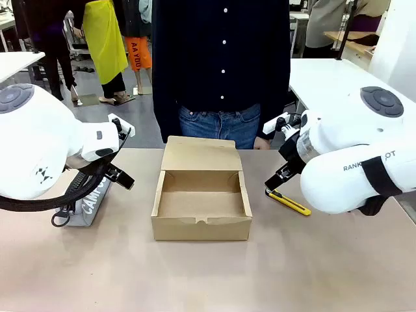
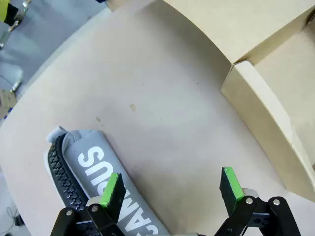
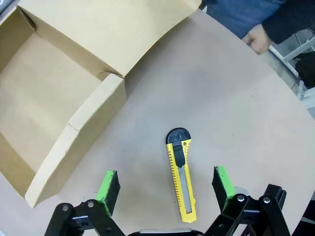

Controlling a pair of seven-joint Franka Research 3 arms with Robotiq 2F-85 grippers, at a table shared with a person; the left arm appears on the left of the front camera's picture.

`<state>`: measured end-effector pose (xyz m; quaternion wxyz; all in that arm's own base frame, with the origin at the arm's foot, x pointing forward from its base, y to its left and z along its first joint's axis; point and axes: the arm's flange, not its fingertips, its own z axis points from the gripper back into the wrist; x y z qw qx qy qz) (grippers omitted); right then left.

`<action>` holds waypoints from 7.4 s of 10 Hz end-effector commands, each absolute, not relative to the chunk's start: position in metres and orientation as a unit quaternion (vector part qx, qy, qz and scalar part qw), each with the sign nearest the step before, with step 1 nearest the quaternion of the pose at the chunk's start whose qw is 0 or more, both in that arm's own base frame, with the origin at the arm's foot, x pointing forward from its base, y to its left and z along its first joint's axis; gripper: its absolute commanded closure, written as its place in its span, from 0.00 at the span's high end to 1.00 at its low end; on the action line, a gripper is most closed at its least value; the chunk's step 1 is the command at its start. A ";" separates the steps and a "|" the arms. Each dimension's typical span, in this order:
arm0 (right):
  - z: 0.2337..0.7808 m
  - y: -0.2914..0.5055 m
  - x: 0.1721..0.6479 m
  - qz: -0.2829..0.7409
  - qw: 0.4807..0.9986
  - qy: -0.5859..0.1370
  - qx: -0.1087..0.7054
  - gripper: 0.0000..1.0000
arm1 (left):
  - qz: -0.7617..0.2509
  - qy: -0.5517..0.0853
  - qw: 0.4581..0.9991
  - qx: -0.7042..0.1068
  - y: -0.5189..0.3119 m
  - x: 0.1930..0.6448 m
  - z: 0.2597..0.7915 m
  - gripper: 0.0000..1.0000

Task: Pack the items into the box.
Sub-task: Pick up the item specified by the human and place it in the Mailer Box.

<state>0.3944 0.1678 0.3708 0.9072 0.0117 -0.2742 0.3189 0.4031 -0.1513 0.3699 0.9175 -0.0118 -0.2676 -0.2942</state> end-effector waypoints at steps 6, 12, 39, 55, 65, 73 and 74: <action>0.371 0.168 0.394 0.319 0.907 -0.274 0.012 1.00 | -0.294 -0.268 0.917 -0.012 -0.151 0.403 0.370 1.00; 0.371 0.168 0.394 0.319 0.907 -0.274 0.012 1.00 | -0.294 -0.268 0.917 -0.012 -0.151 0.403 0.370 1.00; 0.384 -0.242 0.296 -0.233 0.729 -0.240 0.597 1.00 | 0.123 -0.176 0.732 -0.646 0.180 0.368 0.422 1.00; 0.437 -0.135 0.327 -0.138 0.884 -0.285 0.343 1.00 | 0.123 -0.176 0.732 -0.646 0.180 0.368 0.422 1.00; 0.469 -0.020 0.381 0.050 0.954 -0.267 0.130 1.00 | 0.123 -0.176 0.732 -0.646 0.180 0.368 0.422 1.00; 0.378 -0.019 0.457 0.069 0.993 -0.088 0.034 1.00 | 0.123 -0.176 0.732 -0.646 0.180 0.368 0.422 1.00; 0.367 -0.019 0.465 0.063 0.995 -0.072 0.030 1.00 | 0.123 -0.176 0.732 -0.646 0.180 0.368 0.422 1.00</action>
